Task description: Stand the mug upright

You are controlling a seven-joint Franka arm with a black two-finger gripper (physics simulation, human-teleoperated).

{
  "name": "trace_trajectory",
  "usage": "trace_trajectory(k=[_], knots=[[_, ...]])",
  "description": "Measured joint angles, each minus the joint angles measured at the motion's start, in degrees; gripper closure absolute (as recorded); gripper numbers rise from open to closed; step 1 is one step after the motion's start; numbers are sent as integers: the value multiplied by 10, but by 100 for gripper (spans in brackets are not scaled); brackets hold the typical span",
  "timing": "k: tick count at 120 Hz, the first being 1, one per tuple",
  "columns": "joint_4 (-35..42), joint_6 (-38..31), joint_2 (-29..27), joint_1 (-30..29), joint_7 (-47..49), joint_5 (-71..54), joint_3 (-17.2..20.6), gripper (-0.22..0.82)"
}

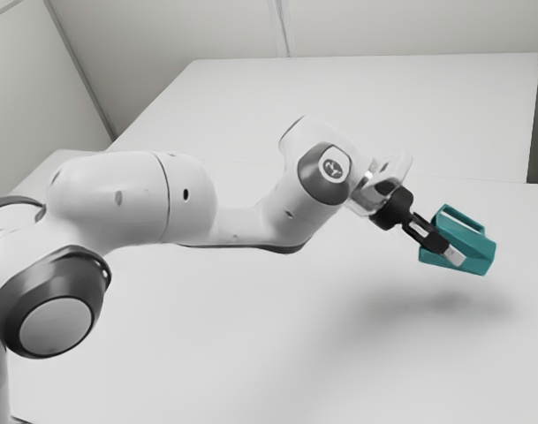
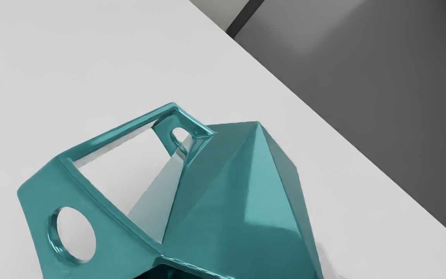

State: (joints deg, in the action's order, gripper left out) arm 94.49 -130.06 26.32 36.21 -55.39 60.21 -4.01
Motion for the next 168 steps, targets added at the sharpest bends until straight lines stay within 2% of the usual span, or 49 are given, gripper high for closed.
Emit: trace_trajectory(k=[46, 83, 147, 168], knots=[[53, 82, -103, -72, 139, -251, 0, 79], [113, 133, -165, -108, 239, -386, 1, 79], [243, 163, -268, -191, 352, -530, 8, 79], [268, 163, -284, -229, 381, -558, 29, 79]])
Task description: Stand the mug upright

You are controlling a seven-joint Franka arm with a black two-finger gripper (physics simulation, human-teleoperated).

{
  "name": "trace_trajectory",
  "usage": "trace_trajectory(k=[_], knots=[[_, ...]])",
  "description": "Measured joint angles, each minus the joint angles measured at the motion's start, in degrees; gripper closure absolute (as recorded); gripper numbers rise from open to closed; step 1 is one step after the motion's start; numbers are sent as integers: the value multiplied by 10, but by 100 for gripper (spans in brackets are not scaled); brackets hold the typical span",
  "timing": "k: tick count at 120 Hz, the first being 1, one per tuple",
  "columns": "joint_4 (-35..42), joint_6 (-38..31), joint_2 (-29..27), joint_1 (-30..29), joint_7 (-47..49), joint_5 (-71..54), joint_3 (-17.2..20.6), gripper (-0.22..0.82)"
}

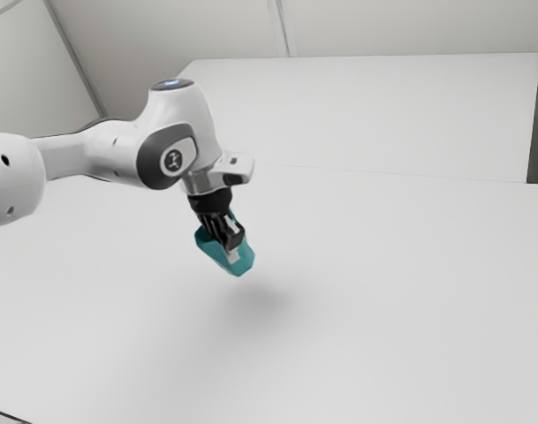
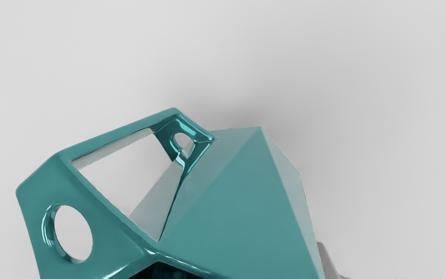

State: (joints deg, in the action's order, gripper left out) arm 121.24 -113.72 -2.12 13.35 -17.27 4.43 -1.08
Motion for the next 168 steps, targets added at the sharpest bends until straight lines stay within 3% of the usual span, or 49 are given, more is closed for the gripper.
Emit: trace_trajectory(k=[66, 168], knots=[[104, -23, -43, 0, 122, -103, 16, 79], [139, -136, -6, -8, 261, -192, 15, 79]])
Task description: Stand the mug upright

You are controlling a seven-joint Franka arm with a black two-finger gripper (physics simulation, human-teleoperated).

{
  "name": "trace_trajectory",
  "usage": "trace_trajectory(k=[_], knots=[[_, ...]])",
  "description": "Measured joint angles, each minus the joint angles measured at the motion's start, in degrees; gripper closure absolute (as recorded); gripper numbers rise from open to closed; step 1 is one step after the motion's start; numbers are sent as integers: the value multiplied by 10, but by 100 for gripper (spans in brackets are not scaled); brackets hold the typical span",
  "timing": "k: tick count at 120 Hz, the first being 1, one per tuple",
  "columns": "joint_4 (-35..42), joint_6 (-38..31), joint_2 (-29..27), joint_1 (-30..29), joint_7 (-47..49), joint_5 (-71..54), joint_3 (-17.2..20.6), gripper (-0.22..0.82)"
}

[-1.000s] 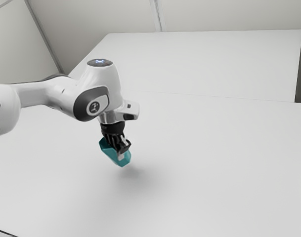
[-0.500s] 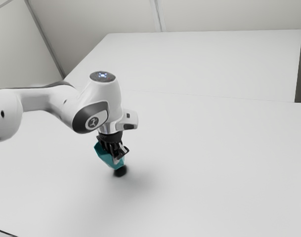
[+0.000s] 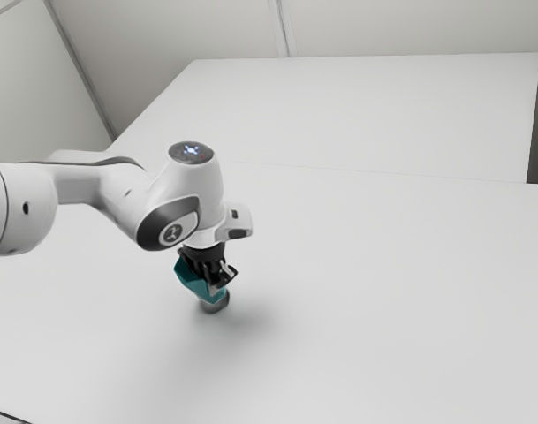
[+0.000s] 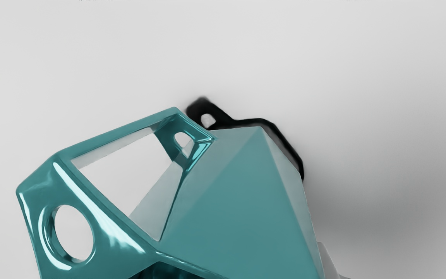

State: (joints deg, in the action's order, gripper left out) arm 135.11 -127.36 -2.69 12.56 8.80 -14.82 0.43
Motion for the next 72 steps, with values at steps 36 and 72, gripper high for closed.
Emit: trace_trajectory(k=[36, 72], knots=[[-1, -16, 9, 2, 15, 7, 0, 63], [-5, -19, -14, 0, 18, 12, 4, 35]])
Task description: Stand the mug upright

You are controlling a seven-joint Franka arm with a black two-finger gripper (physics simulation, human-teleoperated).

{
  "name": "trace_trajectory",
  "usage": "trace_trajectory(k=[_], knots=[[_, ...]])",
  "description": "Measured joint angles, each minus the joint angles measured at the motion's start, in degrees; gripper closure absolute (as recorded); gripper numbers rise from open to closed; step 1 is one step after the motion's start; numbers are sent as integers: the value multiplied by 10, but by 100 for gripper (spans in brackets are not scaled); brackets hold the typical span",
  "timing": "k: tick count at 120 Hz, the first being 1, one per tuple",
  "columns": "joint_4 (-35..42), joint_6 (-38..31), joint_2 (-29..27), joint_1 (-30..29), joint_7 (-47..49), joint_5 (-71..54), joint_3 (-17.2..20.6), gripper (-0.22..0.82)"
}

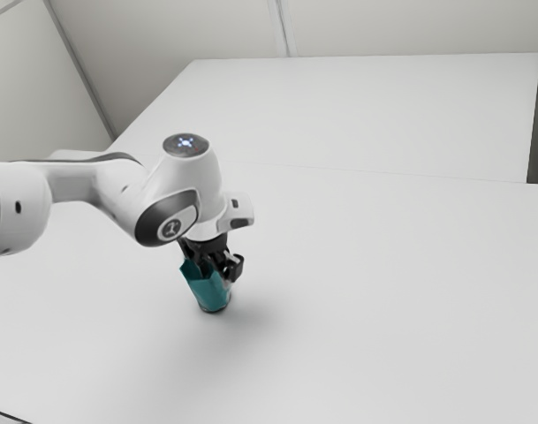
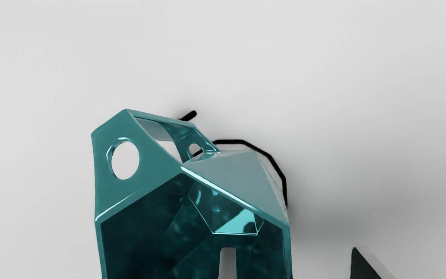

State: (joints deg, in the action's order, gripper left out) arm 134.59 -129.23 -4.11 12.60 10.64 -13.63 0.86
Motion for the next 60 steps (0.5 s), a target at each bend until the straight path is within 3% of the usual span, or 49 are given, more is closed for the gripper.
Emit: trace_trajectory(k=[25, 60], knots=[[-26, 18, -9, 3, -1, 13, 6, 15], [-109, 99, -3, 1, -2, 67, 6, 5]])
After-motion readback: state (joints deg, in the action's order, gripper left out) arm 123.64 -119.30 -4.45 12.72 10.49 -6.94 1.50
